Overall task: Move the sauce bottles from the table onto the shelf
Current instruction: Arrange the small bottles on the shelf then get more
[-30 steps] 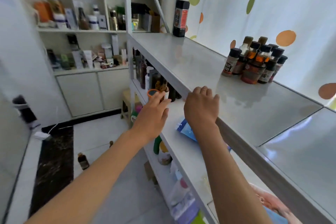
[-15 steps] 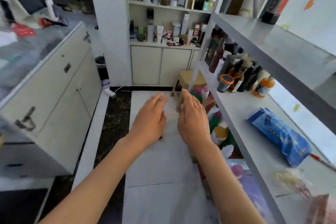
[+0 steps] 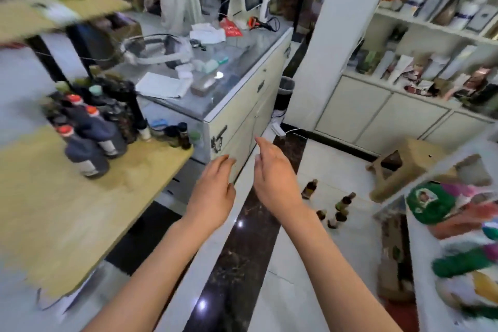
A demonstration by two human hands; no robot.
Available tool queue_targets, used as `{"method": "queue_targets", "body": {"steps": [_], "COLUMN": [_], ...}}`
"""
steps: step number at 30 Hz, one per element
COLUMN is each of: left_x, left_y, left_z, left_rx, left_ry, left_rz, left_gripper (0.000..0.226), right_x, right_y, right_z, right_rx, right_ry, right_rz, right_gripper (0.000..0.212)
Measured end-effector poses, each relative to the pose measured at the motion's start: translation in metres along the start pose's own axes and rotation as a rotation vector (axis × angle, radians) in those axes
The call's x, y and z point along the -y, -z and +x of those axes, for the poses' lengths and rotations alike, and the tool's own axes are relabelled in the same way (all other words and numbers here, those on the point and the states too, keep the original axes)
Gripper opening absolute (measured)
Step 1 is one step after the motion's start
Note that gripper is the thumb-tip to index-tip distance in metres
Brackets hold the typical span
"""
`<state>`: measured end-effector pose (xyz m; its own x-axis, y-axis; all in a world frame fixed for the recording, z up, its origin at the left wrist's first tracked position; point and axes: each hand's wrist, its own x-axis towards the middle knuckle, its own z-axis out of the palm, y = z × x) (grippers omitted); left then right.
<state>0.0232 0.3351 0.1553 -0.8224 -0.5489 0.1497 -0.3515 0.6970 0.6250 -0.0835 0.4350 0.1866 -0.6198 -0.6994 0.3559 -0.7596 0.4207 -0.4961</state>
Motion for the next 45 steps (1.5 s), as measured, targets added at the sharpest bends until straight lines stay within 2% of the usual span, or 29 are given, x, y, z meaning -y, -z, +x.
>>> {"method": "queue_targets", "body": {"steps": [6, 12, 20, 31, 37, 40, 45], "left_x": [0.087, 0.145, 0.193, 0.269, 0.315, 0.34, 0.371], "left_y": [0.053, 0.07, 0.07, 0.068, 0.059, 0.053, 0.041], "left_z": [0.004, 0.014, 0.051, 0.167, 0.232, 0.252, 0.275], "left_rx": [-0.104, -0.193, -0.226, -0.123, -0.125, -0.181, -0.184], "left_ry": [0.141, 0.234, 0.324, 0.473, 0.572, 0.618, 0.71], "left_rz": [0.011, 0.004, -0.024, 0.001, -0.019, -0.062, -0.101], "left_gripper": [0.056, 0.052, 0.052, 0.049, 0.045, 0.043, 0.056], "right_x": [0.065, 0.089, 0.078, 0.04, 0.029, 0.03, 0.029], "right_y": [-0.078, -0.132, -0.207, -0.322, -0.372, -0.399, -0.435], "right_z": [0.04, 0.065, 0.104, 0.202, 0.259, 0.282, 0.309], "right_rx": [0.164, 0.273, 0.4, 0.564, 0.614, 0.714, 0.818], "right_ry": [0.072, 0.077, -0.032, -0.153, -0.152, -0.154, -0.185], "right_rz": [0.097, 0.132, 0.238, 0.356, 0.346, 0.262, 0.135], "right_gripper": [0.048, 0.046, 0.043, 0.047, 0.051, 0.053, 0.058]}}
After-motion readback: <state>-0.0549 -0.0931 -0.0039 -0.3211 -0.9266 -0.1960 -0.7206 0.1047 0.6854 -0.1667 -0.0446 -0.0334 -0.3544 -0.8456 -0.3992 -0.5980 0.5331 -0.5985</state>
